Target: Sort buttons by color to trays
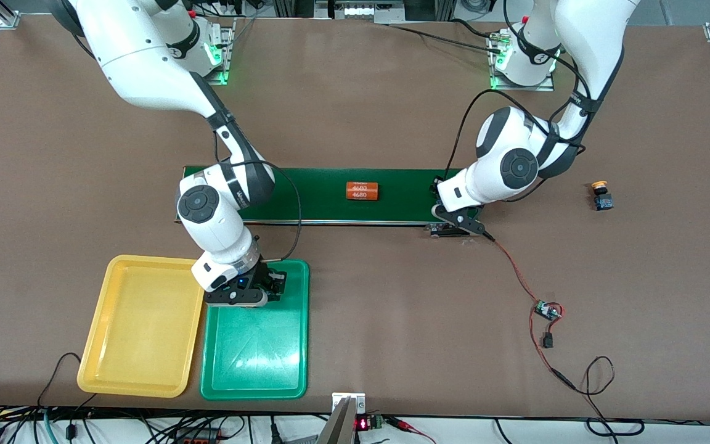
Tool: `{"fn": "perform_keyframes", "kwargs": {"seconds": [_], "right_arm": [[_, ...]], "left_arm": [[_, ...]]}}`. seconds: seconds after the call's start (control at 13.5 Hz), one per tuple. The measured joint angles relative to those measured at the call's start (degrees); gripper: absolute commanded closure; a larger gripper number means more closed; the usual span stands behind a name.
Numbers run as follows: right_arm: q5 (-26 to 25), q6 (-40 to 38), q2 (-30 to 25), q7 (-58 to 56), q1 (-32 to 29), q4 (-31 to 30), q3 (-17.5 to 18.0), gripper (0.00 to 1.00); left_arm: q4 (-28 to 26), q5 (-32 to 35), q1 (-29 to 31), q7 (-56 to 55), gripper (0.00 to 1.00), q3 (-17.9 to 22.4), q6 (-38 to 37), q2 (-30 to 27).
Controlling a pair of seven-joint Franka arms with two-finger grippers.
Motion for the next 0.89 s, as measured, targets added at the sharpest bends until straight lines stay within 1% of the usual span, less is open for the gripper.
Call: {"fn": "perform_keyframes", "kwargs": {"seconds": [0.15,0.22,0.3,0.37,0.44,0.52,0.66,0.74,0.89], "right_arm": [[0.0,0.6,1.1,-0.1,0.0,0.8,-0.1,0.91],[0.0,0.6,1.3,-0.1,0.1,1.1,-0.1,0.86],[0.0,0.6,1.4,-0.1,0.1,1.3,-0.1,0.78],[0.0,0.6,1.4,-0.1,0.1,1.4,-0.1,0.7],[0.0,0.6,1.4,-0.1,0.2,1.4,-0.1,0.66],[0.0,0.6,1.5,-0.1,0.2,1.4,-0.1,0.66],[0.0,0.9,2.0,-0.1,0.2,1.4,-0.1,0.65],[0.0,1.6,2.6,-0.1,0.2,1.4,-0.1,0.65],[0.0,2.9,3.8,-0.2,0.2,1.4,-0.1,0.64]], "left_arm": [[1.1,0.0,0.0,0.0,0.0,0.1,-2.0,-1.8],[1.7,0.0,0.1,-0.1,0.0,0.4,-4.6,-3.4],[2.2,0.0,0.7,-0.2,0.0,1.3,-7.6,-5.4],[2.2,0.0,2.3,-0.2,0.0,2.5,-10.1,-7.1],[2.2,0.3,5.1,-0.1,0.0,3.8,-11.6,-8.2],[2.1,1.5,8.3,0.4,0.0,5.2,-12.4,-8.5],[1.8,7.4,12.9,1.3,0.0,8.1,-12.6,-8.1],[1.5,9.8,14.4,1.4,0.0,8.9,-12.6,-7.9],[1.2,11.7,17.6,1.3,0.0,9.4,-12.6,-7.4]]}}
